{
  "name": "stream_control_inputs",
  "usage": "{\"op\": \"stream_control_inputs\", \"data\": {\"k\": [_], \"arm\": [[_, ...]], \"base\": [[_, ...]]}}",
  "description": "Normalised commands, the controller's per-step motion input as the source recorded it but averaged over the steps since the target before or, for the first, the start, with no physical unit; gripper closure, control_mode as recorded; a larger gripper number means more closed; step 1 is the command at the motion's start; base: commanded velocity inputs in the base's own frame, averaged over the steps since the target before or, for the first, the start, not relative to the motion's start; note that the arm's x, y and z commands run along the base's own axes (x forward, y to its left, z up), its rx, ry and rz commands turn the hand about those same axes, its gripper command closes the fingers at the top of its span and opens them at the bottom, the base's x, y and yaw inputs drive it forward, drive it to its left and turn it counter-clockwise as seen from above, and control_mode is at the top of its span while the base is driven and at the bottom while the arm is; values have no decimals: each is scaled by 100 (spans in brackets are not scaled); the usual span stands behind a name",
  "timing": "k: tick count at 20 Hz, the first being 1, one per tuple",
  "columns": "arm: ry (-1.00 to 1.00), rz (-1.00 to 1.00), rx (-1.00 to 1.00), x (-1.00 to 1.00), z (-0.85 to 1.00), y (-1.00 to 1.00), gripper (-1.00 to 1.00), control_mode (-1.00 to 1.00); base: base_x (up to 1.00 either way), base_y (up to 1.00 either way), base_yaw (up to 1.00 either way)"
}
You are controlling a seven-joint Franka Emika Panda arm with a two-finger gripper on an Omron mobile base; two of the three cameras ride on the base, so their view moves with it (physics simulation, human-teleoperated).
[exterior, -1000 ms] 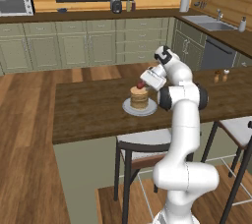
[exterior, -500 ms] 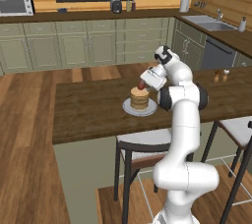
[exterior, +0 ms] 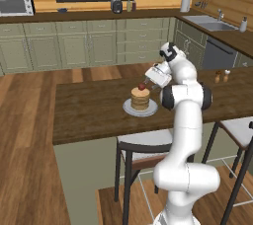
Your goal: Take the strawberry from the fridge and place it on top of the pancake, located on the dining counter.
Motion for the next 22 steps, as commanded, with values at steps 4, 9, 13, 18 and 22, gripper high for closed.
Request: {"op": "stream_control_inputs", "data": {"k": [4,9,13,18,22], "arm": [[-5,-10,-1,-40,34,-31,-100,-100],[-15,-17,-10,-98,42,-8,-100,-100],[-15,-12,-14,-100,30,0,-100,-100],[-12,-1,-8,-100,34,-1,-100,-100],[-3,0,-10,-100,71,0,-100,-100]], "base": [[0,0,0],[0,0,0],[0,0,0],[0,0,0],[0,0,0]]}}
